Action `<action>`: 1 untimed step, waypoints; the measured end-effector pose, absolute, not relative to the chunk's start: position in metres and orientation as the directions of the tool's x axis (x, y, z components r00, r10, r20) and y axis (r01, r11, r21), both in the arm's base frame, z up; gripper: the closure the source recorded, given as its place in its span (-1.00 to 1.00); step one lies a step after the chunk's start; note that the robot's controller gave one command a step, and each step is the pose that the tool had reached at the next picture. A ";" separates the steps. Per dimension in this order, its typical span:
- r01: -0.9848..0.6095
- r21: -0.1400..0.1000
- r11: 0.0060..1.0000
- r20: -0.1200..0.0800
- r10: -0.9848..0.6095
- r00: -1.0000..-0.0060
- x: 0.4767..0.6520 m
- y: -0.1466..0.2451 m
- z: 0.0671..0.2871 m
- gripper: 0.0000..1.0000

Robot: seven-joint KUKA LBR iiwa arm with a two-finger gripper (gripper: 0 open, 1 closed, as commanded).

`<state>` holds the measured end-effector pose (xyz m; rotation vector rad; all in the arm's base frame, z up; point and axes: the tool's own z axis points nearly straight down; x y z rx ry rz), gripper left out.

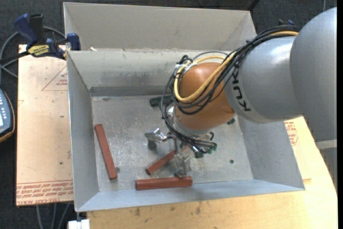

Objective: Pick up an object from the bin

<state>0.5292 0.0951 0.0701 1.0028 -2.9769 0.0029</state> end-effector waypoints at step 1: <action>-0.608 0.001 0.794 -0.001 -0.608 -0.794 0.529 0.099 0.070 1.00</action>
Offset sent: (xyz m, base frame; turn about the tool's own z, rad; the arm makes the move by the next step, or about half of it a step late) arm 0.0000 0.0000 0.0000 0.0000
